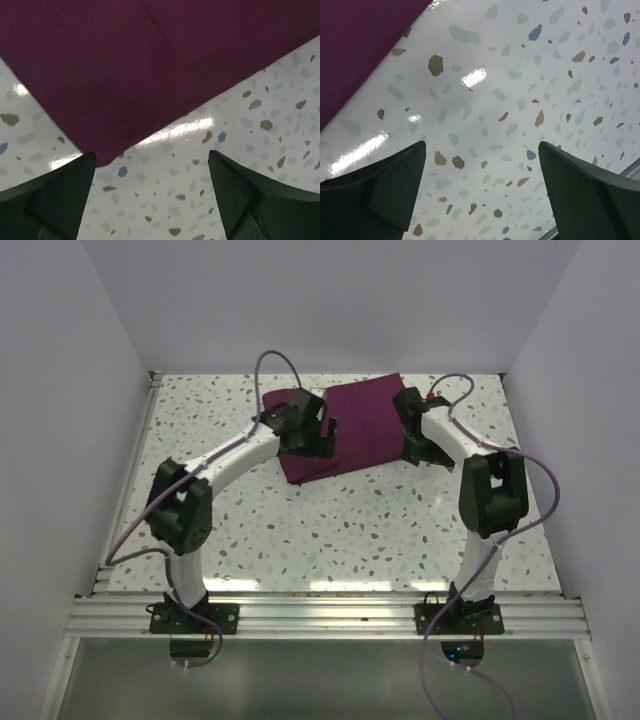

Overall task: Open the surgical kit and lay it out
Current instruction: Open the surgical kit at the center of the board.

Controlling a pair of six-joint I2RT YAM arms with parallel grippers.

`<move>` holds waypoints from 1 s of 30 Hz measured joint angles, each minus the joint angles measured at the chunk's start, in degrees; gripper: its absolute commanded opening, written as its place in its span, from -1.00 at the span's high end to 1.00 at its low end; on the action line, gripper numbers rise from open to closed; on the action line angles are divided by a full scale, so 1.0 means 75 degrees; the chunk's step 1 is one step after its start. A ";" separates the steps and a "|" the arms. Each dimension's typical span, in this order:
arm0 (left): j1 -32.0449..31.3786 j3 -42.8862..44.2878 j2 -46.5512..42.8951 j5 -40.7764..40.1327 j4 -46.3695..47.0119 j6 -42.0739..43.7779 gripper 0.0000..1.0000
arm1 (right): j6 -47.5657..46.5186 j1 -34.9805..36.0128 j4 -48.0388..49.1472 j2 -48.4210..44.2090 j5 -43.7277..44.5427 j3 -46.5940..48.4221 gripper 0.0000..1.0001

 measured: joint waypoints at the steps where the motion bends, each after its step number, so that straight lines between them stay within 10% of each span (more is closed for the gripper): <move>1: -0.0207 0.0586 0.0536 -0.0254 -0.0163 0.0012 -0.94 | -0.0003 -0.0015 0.0047 -0.0178 -0.0070 -0.0131 -0.97; 13: -0.0880 0.4030 0.4456 -0.1740 -0.0801 0.0085 -0.51 | -0.0364 -0.0015 0.0015 -0.2562 -0.0583 -0.0659 -0.97; 15: -0.0880 0.4159 0.4546 -0.1932 -0.0863 0.0041 -0.03 | -0.0428 -0.0015 -0.0003 -0.2570 -0.0580 -0.0664 -0.97; 16: -0.0880 0.4176 0.4543 -0.1996 -0.0892 0.0044 0.62 | -0.0446 -0.0015 -0.0003 -0.2565 -0.0583 -0.0673 -0.97; 19: -0.0895 0.4173 0.4482 -0.2162 -0.0895 0.0143 0.99 | -0.0460 -0.0015 -0.0029 -0.2538 -0.0589 -0.0688 -0.96; 30: -0.0154 0.1332 0.1865 -0.2495 -0.0857 -0.0233 1.00 | -0.0423 -0.0015 -0.0169 -0.1626 -0.0968 -0.0041 -0.92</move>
